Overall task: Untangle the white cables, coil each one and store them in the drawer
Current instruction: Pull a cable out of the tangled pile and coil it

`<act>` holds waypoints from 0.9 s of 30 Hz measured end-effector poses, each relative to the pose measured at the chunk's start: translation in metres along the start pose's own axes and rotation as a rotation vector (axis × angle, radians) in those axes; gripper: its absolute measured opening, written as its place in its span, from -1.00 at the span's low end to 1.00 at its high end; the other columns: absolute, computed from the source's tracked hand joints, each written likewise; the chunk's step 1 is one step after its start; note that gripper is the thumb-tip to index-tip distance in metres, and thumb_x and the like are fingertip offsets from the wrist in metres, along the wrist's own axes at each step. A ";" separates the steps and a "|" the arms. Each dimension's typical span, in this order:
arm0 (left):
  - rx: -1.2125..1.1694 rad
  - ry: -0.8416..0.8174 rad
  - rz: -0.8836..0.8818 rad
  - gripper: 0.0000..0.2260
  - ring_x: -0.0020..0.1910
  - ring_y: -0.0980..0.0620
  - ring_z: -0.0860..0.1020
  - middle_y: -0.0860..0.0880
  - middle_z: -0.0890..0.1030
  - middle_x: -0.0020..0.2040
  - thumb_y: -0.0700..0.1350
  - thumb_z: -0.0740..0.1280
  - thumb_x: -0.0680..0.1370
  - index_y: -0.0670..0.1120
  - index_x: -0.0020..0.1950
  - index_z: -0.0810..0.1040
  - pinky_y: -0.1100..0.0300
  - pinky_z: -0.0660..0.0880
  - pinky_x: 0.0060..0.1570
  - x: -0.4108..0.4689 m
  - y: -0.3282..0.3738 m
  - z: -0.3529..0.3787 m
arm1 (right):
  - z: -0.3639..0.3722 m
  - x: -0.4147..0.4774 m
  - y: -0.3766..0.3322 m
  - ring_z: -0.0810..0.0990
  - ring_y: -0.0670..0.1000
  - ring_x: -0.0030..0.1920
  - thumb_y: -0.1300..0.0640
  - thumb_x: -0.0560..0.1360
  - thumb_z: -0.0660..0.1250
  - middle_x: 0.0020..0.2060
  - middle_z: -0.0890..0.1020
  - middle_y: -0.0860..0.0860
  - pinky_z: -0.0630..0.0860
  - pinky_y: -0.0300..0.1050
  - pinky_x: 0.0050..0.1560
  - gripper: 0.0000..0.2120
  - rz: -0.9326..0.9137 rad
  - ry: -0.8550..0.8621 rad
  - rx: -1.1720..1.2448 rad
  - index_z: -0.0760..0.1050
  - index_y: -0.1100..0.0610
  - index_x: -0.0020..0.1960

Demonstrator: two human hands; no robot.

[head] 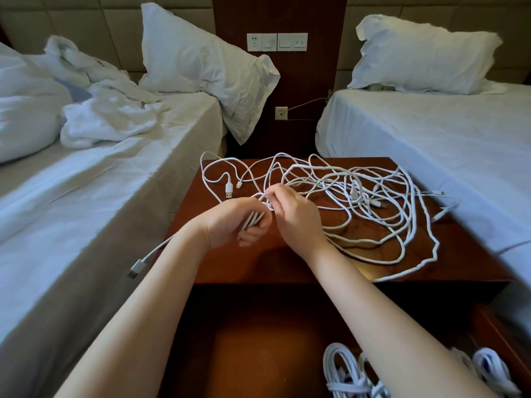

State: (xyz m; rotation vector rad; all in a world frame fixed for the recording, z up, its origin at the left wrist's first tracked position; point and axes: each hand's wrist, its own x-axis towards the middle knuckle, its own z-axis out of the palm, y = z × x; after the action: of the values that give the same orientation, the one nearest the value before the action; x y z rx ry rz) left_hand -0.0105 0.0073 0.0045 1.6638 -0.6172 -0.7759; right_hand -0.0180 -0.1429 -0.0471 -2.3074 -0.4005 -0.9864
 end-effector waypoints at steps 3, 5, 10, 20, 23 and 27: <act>-0.167 -0.002 0.100 -0.75 -0.54 0.07 0.27 -0.04 0.33 -0.48 -0.08 0.13 0.46 -0.14 -0.36 0.45 0.24 0.31 -0.50 -0.008 -0.012 0.016 | -0.001 -0.002 0.000 0.54 0.01 -0.16 0.09 0.62 0.11 -0.10 0.61 -0.01 0.29 -0.15 -0.25 -0.76 0.014 -0.156 0.001 0.51 0.17 -0.02; -0.301 -0.015 0.160 -0.71 -0.55 0.09 0.28 -0.03 0.34 -0.48 -0.06 0.12 0.50 -0.14 -0.34 0.49 0.25 0.33 -0.49 -0.010 -0.019 0.024 | -0.001 -0.003 0.001 0.51 0.02 -0.21 0.13 0.60 0.16 -0.14 0.59 0.01 0.26 -0.16 -0.29 -0.82 -0.026 -0.215 -0.027 0.49 0.18 -0.06; -0.568 -0.032 0.358 -0.69 -0.54 0.12 0.30 0.01 0.36 -0.48 -0.10 0.10 0.55 -0.17 -0.34 0.45 0.27 0.37 -0.47 -0.016 -0.009 0.033 | 0.000 -0.011 -0.002 0.52 -0.04 -0.23 0.23 0.53 0.25 -0.25 0.60 -0.05 0.43 -0.13 -0.21 -0.89 -0.023 -0.213 0.039 0.56 0.18 -0.06; -0.690 0.167 0.452 -0.70 -0.57 0.14 0.25 0.04 0.32 -0.52 -0.13 0.09 0.49 -0.07 -0.45 0.37 0.29 0.32 -0.52 -0.020 -0.004 0.035 | 0.005 -0.018 -0.009 0.47 0.01 -0.14 0.14 0.47 0.19 -0.21 0.61 -0.06 0.33 -0.10 -0.16 -0.82 0.025 -0.237 -0.054 0.56 0.14 -0.13; -0.740 0.299 0.505 -0.76 -0.54 0.13 0.25 0.04 0.31 -0.50 -0.16 0.08 0.42 -0.07 -0.44 0.37 0.29 0.31 -0.50 -0.020 -0.005 0.028 | 0.006 -0.021 -0.013 0.53 0.06 -0.15 0.11 0.47 0.29 -0.24 0.60 -0.07 0.37 -0.07 -0.14 -0.86 -0.085 -0.286 -0.171 0.58 0.12 -0.18; -0.765 0.516 0.574 -0.84 -0.49 0.11 0.28 0.02 0.34 -0.45 -0.18 0.11 0.44 -0.11 -0.34 0.35 0.28 0.35 -0.43 -0.014 -0.010 0.020 | -0.002 -0.020 -0.018 0.48 0.03 -0.19 0.18 0.49 0.32 -0.25 0.56 -0.02 0.40 -0.10 -0.18 -0.93 -0.138 -0.436 -0.125 0.55 0.13 -0.16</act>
State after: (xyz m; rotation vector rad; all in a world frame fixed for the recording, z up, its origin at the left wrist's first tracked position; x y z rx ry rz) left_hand -0.0350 0.0074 -0.0055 0.8474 -0.3292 -0.1030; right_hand -0.0418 -0.1307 -0.0535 -2.6377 -0.6982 -0.5732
